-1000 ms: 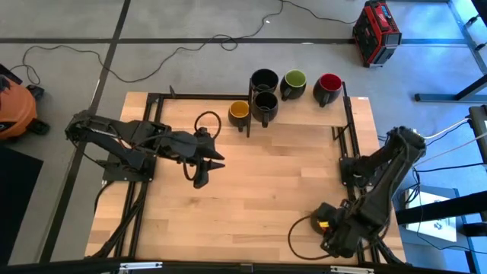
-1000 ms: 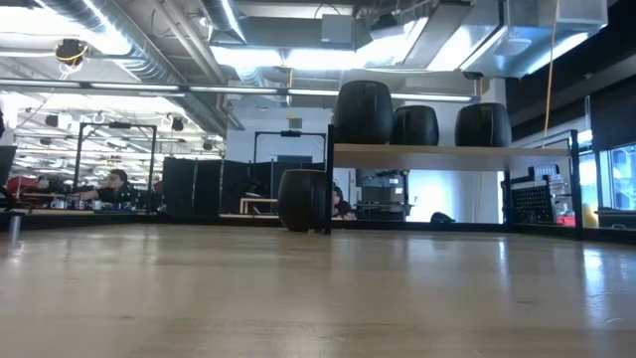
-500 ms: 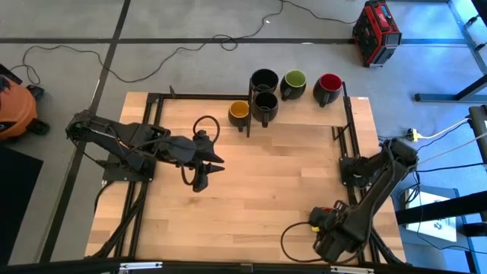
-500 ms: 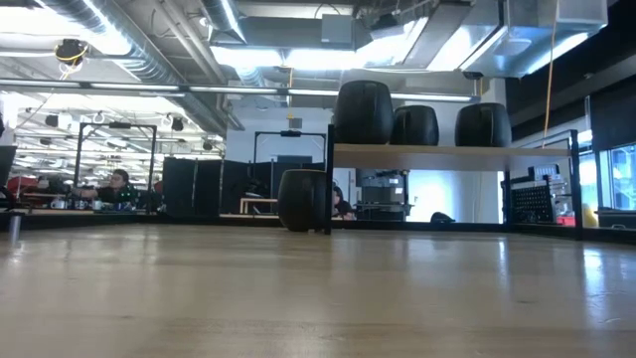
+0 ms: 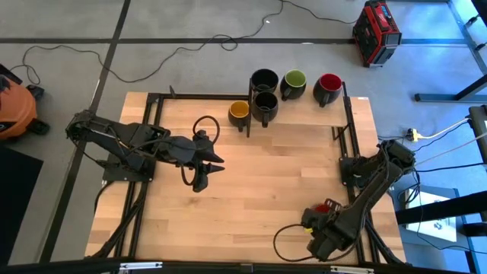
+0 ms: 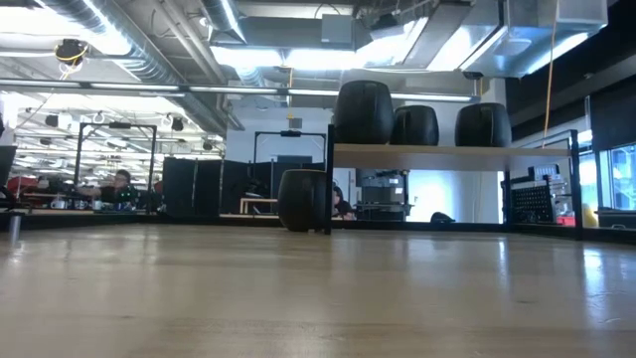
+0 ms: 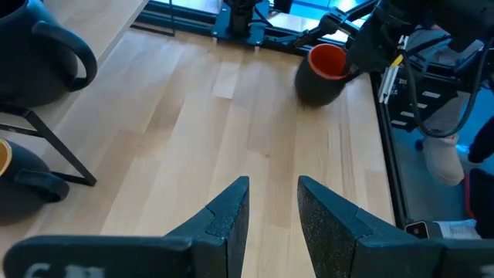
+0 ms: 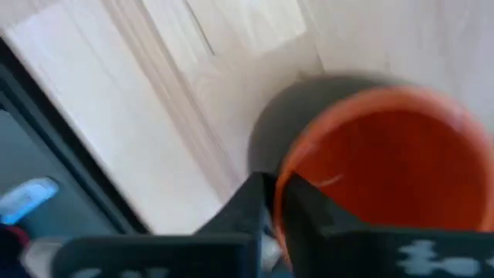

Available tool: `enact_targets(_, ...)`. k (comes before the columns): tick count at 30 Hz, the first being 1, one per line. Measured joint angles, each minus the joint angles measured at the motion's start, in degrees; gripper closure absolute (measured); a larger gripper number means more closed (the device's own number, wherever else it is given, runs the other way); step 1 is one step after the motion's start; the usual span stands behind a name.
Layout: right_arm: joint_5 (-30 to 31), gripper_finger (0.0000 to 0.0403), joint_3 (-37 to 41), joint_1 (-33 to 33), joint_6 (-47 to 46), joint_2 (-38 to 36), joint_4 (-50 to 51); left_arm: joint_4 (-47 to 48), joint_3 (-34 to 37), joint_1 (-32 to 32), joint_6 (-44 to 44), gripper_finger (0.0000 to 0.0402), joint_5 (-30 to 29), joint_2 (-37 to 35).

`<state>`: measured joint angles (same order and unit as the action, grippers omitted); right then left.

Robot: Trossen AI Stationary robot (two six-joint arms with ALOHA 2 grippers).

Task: Place coffee mugs
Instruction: Put the black orange mug on the shelf

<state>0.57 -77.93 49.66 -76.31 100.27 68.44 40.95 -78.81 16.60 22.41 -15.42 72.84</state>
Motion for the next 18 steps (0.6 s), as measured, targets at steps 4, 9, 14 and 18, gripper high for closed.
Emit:
enact_targets(4, 1.55, 0.0392, 0.04, -1.55, 4.54, 0.09, 0.38, 0.14, 0.00, 0.02, -0.32, 0.0296, 0.00, 0.00)
enact_targets(9, 2.45, 0.0396, 0.04, -3.66, 8.11, 0.03, -0.45, 0.16, 0.00, 0.36, -0.68, 0.0296, -0.04, 0.00)
enact_targets(14, 3.76, 0.0394, 0.04, -8.55, 12.00, -0.42, -1.55, 0.17, 0.00, 0.35, -1.16, 0.0296, -0.03, 0.00)
enact_targets(18, 3.82, 0.0399, 0.04, -13.39, 13.84, -0.42, -3.24, 0.15, 0.00, 0.35, -1.57, 0.0296, -0.02, 0.00)
